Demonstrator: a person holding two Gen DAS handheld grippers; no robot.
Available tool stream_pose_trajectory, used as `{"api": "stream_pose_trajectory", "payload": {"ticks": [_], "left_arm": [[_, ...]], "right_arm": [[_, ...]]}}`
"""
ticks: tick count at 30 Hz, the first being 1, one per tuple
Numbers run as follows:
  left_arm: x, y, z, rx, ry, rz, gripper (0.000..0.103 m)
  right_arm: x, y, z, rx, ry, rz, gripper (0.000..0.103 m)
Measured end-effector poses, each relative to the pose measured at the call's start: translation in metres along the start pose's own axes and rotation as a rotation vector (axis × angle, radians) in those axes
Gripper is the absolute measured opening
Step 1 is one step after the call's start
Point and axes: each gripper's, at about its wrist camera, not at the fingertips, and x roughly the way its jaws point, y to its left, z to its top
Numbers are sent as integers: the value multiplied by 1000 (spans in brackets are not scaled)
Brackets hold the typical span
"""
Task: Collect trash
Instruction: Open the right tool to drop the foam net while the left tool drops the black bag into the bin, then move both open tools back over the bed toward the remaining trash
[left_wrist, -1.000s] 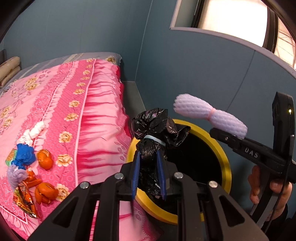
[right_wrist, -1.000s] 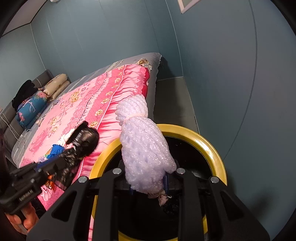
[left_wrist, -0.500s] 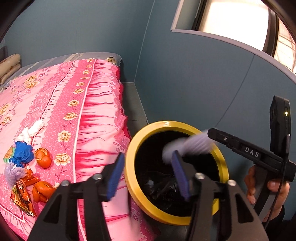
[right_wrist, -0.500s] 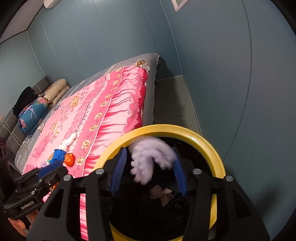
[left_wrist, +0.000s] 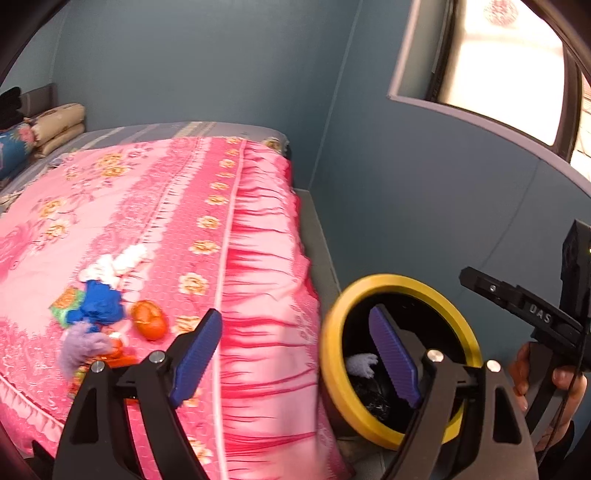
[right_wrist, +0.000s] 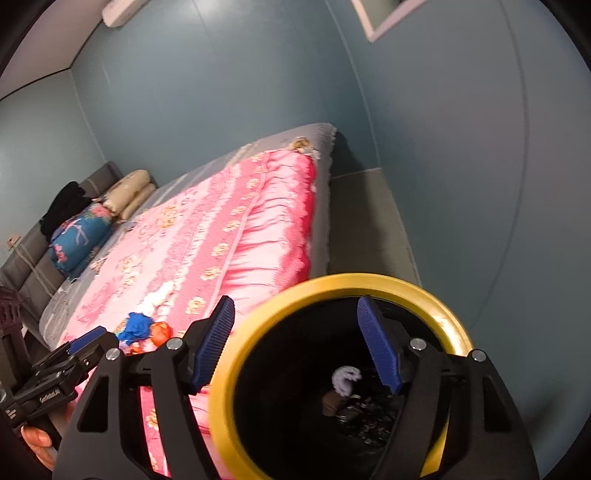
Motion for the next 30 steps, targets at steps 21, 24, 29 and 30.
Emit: {"api": "stream_pose_trajectory", "payload": {"ticks": [21,24,29,30], "left_arm": [[-68,114,13,-153,-122,185,88],[-67,128,6,-177,-111,206,88],[-61,148,-5,-206,-85,235,88],[-60,152,-8,-211,-78,239,88]], "right_arm": [[32,133,-1,-227,65,203,68],[42,147,-6,-247,94,223,68],[55,164,-15,-280,132,247,68],[58,169,-18,-286,142,251,68]]}}
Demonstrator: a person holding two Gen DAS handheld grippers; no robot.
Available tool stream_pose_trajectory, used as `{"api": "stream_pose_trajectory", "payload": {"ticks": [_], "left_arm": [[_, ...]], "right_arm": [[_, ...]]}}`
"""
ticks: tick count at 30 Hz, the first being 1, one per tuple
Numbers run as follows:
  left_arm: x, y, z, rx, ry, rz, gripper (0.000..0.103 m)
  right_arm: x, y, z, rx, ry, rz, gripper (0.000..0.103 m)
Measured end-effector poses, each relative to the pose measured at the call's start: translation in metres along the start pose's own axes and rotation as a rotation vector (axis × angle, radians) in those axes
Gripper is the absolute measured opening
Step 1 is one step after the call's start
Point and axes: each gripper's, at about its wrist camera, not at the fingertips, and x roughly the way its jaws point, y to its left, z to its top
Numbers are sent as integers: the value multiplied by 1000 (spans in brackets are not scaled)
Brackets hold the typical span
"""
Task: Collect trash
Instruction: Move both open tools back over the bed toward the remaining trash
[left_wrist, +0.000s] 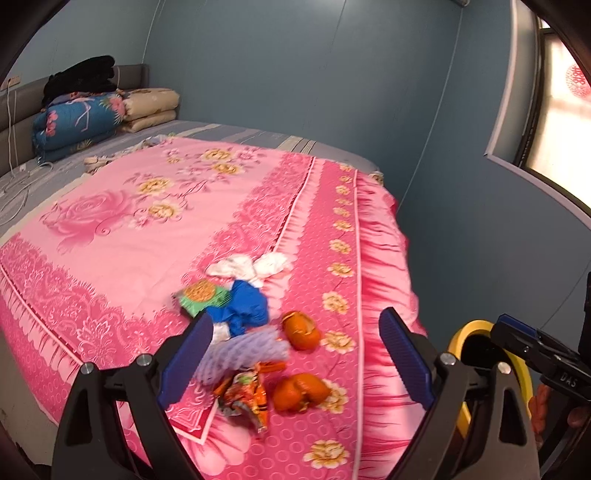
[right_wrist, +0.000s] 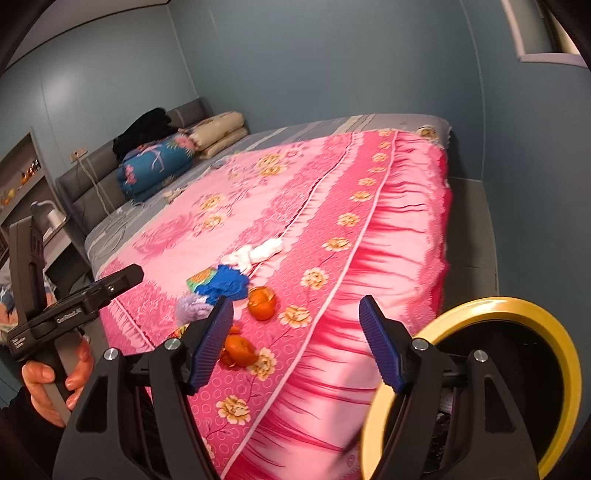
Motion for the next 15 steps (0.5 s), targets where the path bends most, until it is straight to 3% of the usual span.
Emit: {"api": "stream_pose_trajectory", "payload": {"ticks": [15], "left_arm": [[34,26,-25,26,98,39,88]], "right_arm": [[56,17,-18,-25,136,44,68]]}}
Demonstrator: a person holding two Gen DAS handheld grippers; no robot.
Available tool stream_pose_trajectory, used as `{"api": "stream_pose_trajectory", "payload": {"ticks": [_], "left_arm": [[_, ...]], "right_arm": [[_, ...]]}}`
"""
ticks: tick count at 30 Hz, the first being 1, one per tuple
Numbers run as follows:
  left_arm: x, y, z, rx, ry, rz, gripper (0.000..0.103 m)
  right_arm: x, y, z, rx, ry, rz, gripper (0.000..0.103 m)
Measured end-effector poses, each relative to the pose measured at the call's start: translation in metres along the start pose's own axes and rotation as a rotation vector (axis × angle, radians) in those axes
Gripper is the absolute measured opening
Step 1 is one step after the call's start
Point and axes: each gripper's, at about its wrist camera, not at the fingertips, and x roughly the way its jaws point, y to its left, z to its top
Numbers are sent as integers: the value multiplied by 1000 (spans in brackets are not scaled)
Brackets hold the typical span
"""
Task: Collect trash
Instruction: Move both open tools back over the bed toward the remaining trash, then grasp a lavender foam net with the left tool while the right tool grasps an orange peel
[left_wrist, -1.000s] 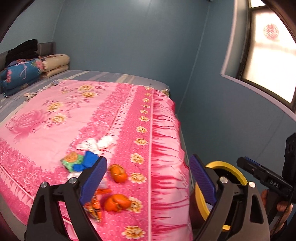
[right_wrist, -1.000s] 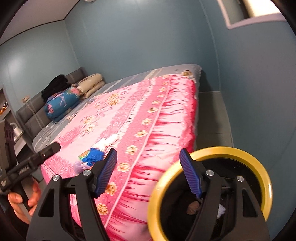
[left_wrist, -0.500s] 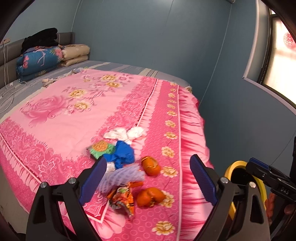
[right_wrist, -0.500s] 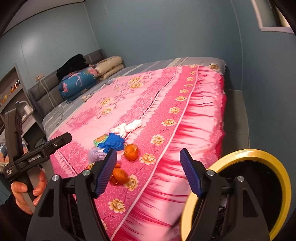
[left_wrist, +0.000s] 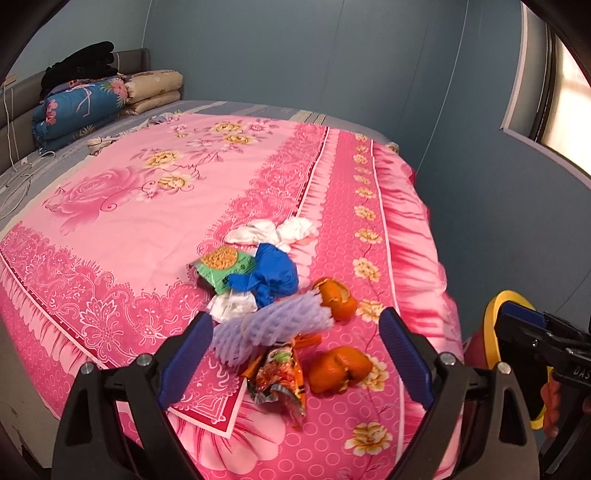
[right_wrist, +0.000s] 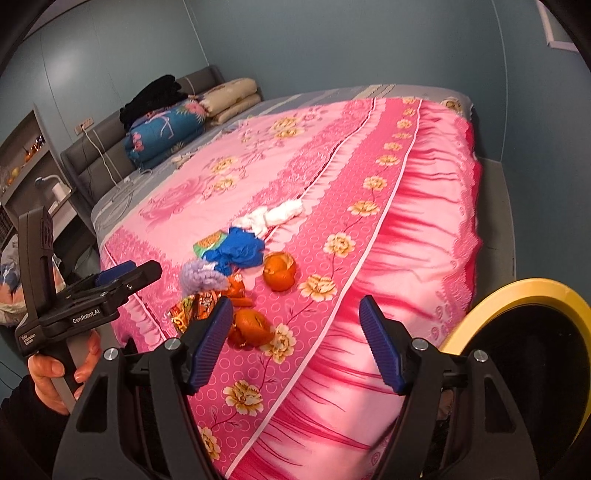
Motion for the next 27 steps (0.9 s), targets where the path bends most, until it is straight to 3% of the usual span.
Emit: {"api": "stream_pose_trajectory", "payload": {"ticks": [10,16,22,27], "left_arm": [[24,9,-6,3,56,-3,87],[39,13,-4,14,89,-10,80],[54,20,-3,-5,117,-24,67],[63,27,-5,-30,132,-42,47]], "right_arm": [[46,6,-7,-4,91,43,68],[81,16,-16,-18,183,105,68],[114,33,-24,-69,239,98,67],[136,47,-27,-117,268,84,67]]}}
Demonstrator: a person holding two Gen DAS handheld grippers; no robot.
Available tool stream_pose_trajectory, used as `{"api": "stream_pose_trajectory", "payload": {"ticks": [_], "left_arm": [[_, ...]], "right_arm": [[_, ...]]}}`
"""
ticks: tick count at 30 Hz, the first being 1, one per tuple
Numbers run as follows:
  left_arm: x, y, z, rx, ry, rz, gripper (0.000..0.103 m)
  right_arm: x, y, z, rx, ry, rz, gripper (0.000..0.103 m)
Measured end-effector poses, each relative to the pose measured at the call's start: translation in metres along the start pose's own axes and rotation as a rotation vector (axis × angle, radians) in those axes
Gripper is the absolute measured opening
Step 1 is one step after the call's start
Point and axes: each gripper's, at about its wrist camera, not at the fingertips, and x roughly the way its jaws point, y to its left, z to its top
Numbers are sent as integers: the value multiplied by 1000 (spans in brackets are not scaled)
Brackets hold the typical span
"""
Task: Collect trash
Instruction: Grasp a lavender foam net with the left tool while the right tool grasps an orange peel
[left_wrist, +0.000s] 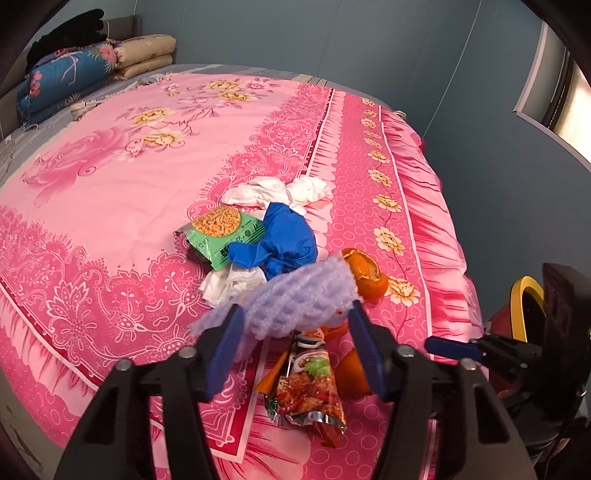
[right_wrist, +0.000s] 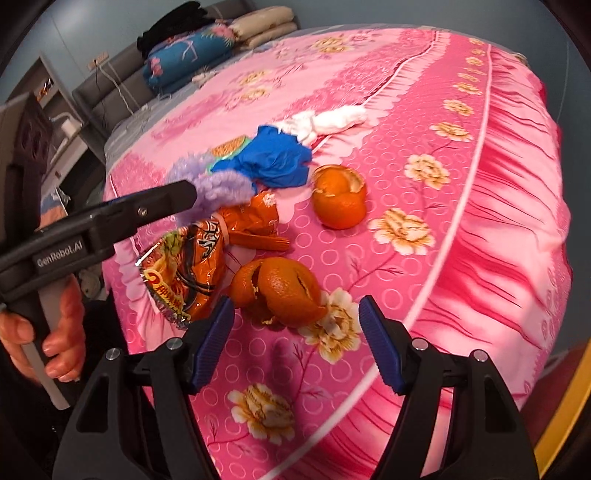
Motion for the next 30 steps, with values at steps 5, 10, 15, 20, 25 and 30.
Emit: {"api": "stream_pose_trajectory", "payload": {"ticks": [5,10,15,20,25,30], "left_arm": [[3,7,0,-22,-7,-9,33],[0,14,0,-41,-23,-24,22],[0,16,-2,-46,-30,-30,15],[-1,21,-3,-59,-36,-33,12],[-4,25,-4,-75,-44,-33,11],[-11,28,-3,-86,-57,-28,9]], "right_arm": [[16,10,4,-36,21,-17,64],[29,18,9,-64,44,-27,55],[35,24,12,-76,46,-43,50],[37,25,13,-83,45,-53,46],[35,20,14,-37,24,-30,39],[31,23,14,-45,-8,-50,29]]}}
